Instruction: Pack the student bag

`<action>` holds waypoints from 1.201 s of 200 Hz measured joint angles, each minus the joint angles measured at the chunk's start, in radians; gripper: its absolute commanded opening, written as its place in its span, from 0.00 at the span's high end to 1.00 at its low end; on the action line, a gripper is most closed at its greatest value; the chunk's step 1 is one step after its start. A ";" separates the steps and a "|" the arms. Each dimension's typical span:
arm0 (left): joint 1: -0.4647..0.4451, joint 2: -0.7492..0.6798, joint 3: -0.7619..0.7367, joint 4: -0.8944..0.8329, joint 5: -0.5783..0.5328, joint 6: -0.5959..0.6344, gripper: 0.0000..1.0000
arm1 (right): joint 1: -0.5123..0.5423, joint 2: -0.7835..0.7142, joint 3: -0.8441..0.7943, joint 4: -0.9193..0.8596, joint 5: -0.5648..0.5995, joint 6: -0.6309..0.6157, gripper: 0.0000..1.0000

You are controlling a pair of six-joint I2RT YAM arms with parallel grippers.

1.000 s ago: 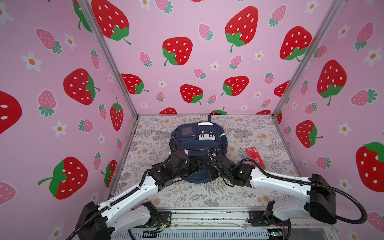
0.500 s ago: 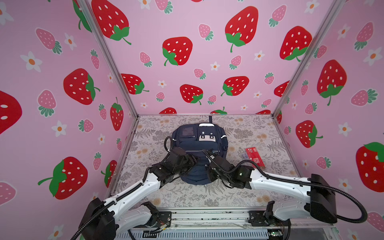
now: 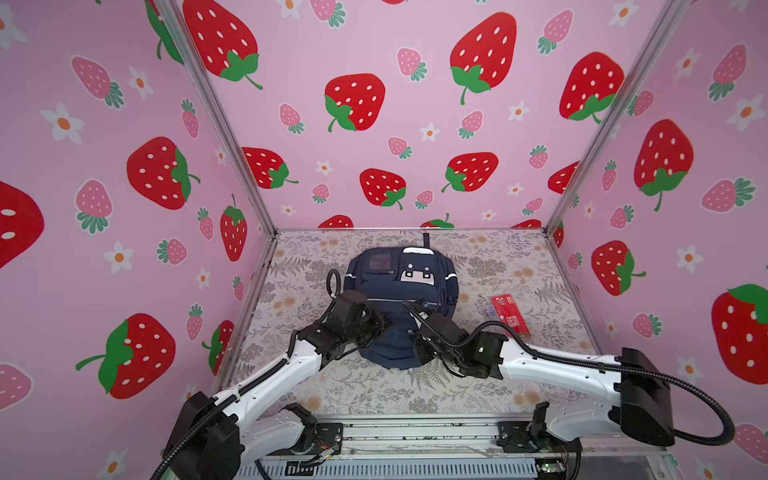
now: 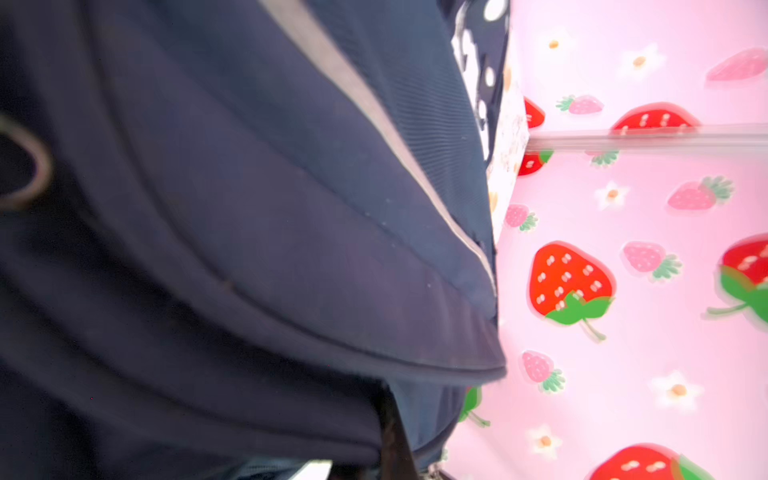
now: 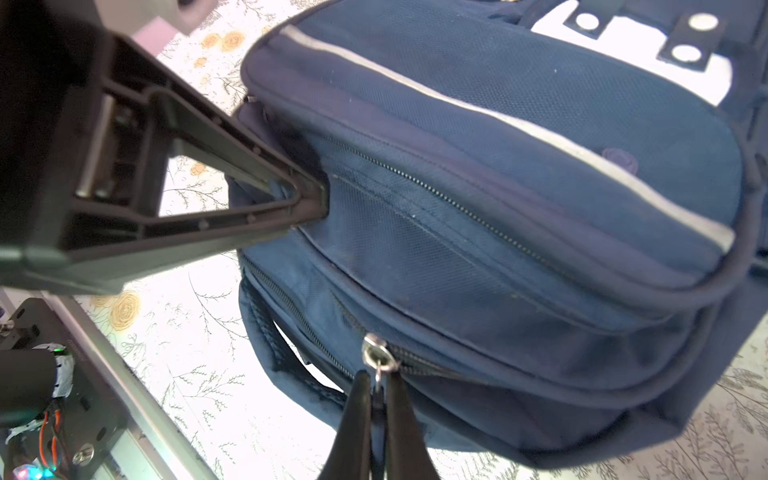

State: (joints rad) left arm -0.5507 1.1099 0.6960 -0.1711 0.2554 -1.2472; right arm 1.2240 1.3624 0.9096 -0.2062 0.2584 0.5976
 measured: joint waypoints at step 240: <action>0.240 -0.102 0.018 -0.143 0.166 0.222 1.00 | -0.547 0.076 0.042 0.003 -0.309 -0.274 1.00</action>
State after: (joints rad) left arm -0.3107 1.0080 0.7136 -0.3145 0.4213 -1.0248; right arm 0.6769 1.4384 0.9512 -0.2035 -0.0505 0.3237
